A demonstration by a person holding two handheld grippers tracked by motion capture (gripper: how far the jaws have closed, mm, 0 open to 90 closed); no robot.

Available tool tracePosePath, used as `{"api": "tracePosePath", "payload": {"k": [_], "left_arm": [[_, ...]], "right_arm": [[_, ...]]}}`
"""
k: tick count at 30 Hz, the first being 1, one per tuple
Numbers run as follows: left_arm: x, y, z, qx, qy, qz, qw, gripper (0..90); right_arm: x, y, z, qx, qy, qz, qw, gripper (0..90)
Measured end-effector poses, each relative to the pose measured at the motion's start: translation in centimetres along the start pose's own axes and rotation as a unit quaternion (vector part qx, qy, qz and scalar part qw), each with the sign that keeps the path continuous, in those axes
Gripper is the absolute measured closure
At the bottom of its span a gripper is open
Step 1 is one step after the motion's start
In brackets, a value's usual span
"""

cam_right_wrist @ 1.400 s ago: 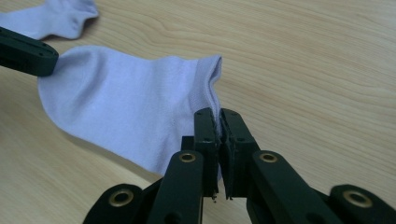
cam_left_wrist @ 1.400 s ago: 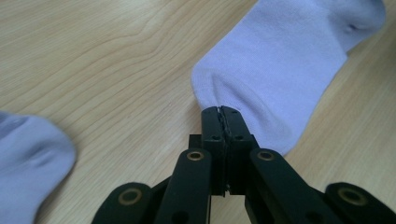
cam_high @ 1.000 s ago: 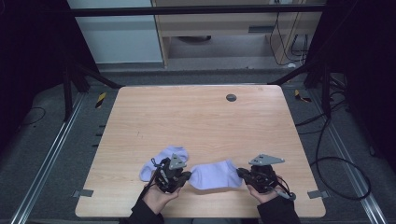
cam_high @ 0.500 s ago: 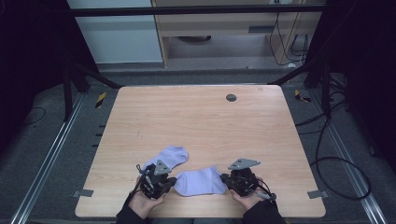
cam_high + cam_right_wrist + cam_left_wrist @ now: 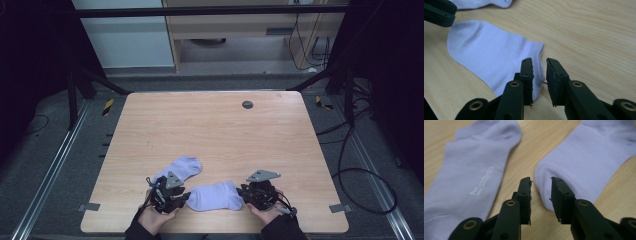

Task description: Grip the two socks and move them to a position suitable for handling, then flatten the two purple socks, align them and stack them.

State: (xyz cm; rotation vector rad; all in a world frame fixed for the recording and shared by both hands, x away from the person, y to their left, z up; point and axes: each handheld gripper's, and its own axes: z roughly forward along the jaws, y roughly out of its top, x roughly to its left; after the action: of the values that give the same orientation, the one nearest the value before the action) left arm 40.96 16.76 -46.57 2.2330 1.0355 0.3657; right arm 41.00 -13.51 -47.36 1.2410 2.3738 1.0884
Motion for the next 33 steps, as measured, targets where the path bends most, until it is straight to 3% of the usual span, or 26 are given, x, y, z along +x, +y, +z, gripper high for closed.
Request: {"api": "tracePosePath", "payload": {"k": [8, 18, 27, 33], "left_arm": [[2.9, 0.0, -2.3, -0.048, 0.043, -0.034, 0.9973, 55.5], [6.2, -0.8, -3.6, -0.065, 0.079, -0.073, 0.9921, 49.0], [9.2, -2.3, -4.3, -0.064, 0.100, -0.111, 0.9867, 47.3], [10.0, -3.0, -4.6, -0.061, 0.106, -0.122, 0.9850, 46.3]], "right_arm": [[-0.8, 0.8, -0.9, -0.032, -0.011, 0.006, 0.9994, 63.6], [-0.8, 2.7, -1.1, -0.066, -0.015, 0.009, 0.9977, 57.0], [0.4, 5.6, 1.2, -0.071, -0.006, -0.001, 0.9975, 53.7], [1.4, 7.5, 2.8, -0.071, 0.001, -0.008, 0.9974, 51.5]]}}
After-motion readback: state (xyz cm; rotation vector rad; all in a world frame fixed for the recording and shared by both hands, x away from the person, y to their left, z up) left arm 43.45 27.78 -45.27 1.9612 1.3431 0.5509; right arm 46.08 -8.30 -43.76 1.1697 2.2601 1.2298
